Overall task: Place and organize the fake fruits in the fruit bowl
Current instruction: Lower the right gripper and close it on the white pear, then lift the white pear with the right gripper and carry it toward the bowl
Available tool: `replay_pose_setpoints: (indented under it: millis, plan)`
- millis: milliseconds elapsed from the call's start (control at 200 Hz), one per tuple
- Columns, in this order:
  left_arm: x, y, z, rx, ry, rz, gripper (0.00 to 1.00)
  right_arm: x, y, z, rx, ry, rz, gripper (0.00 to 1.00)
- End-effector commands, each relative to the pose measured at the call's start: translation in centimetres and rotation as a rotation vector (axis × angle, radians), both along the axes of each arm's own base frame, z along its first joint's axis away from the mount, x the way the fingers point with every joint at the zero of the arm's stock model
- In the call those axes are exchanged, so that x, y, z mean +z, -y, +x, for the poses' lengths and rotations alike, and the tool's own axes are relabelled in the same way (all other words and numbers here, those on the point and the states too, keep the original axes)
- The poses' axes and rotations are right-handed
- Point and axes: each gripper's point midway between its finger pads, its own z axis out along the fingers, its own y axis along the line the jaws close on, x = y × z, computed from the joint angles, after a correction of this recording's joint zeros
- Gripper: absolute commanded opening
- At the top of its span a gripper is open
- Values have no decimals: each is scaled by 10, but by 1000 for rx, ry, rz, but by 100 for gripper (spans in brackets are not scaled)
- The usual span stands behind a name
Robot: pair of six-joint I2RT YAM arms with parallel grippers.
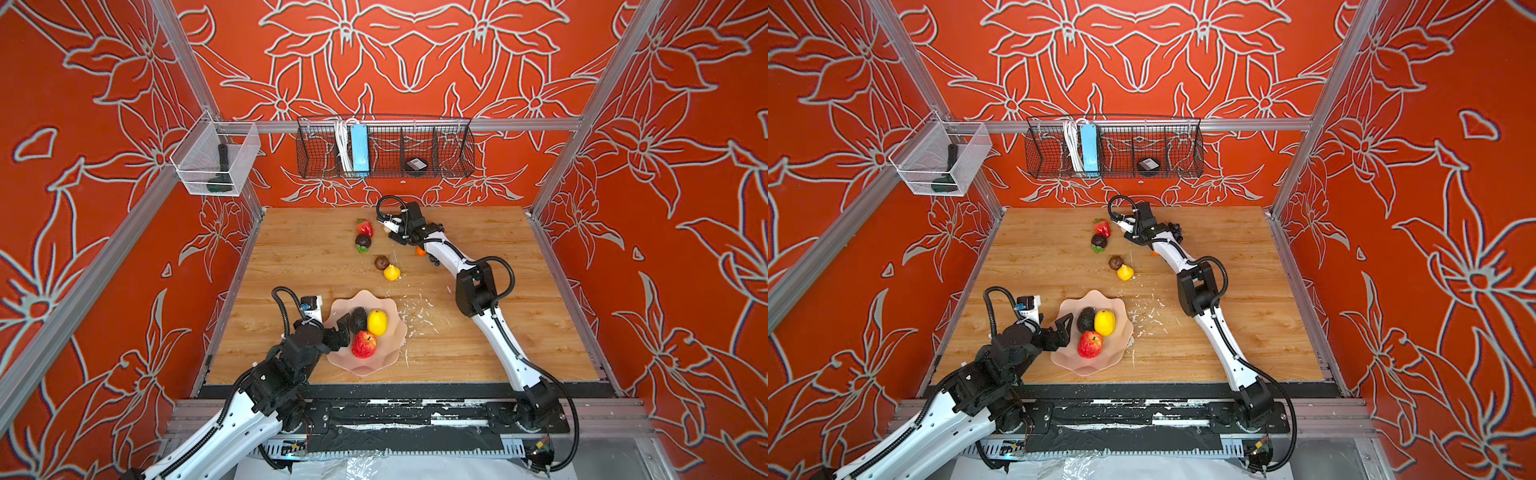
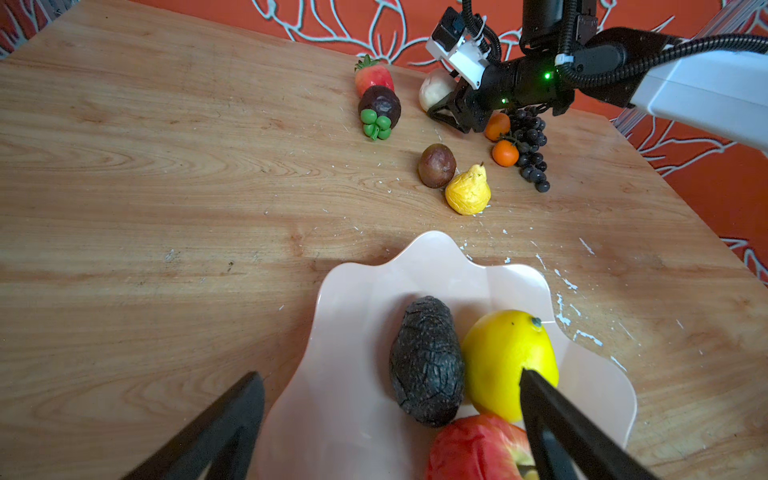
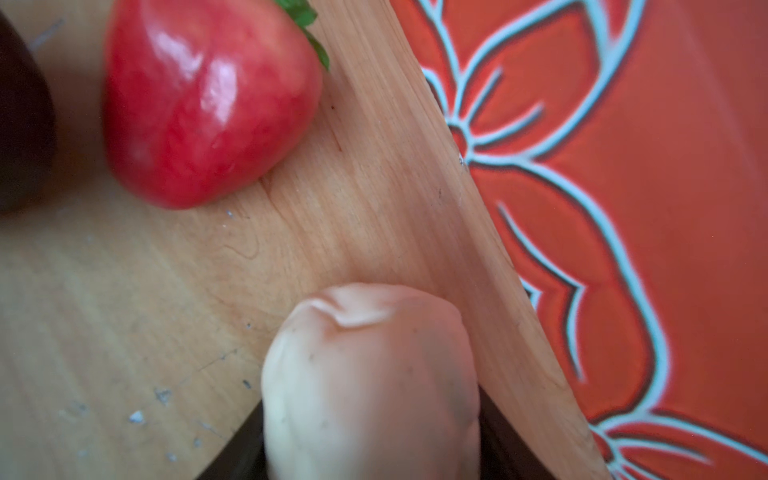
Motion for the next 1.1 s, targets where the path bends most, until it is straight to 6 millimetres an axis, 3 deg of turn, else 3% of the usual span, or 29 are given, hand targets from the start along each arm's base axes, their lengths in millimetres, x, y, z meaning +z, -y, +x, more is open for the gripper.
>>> replay_pose_setpoints:
  millis: [0, 255, 565, 726, 841, 981, 1091]
  plan:
    - [2, -4, 2, 25, 21, -2, 96, -6, 2, -4, -26, -20, -21, 52]
    - [4, -4, 3, 26, 27, -1, 96, 42, 0, -32, -54, -11, 76, 50]
    - [8, -5, 2, 24, 33, -5, 97, 110, 15, -98, -133, 35, 229, 50]
    - [9, -4, 1, 16, 40, -17, 96, 165, 22, -148, -160, -4, 420, 48]
    - [10, 9, 0, -47, 37, -34, 96, 200, 26, -192, -169, -114, 614, 48]
    - [17, 40, -3, -212, 51, -86, 97, 238, 33, -248, -163, -278, 913, 47]
    - [30, 69, -5, -344, 72, -163, 95, 250, 42, -284, -202, -406, 1077, 47]
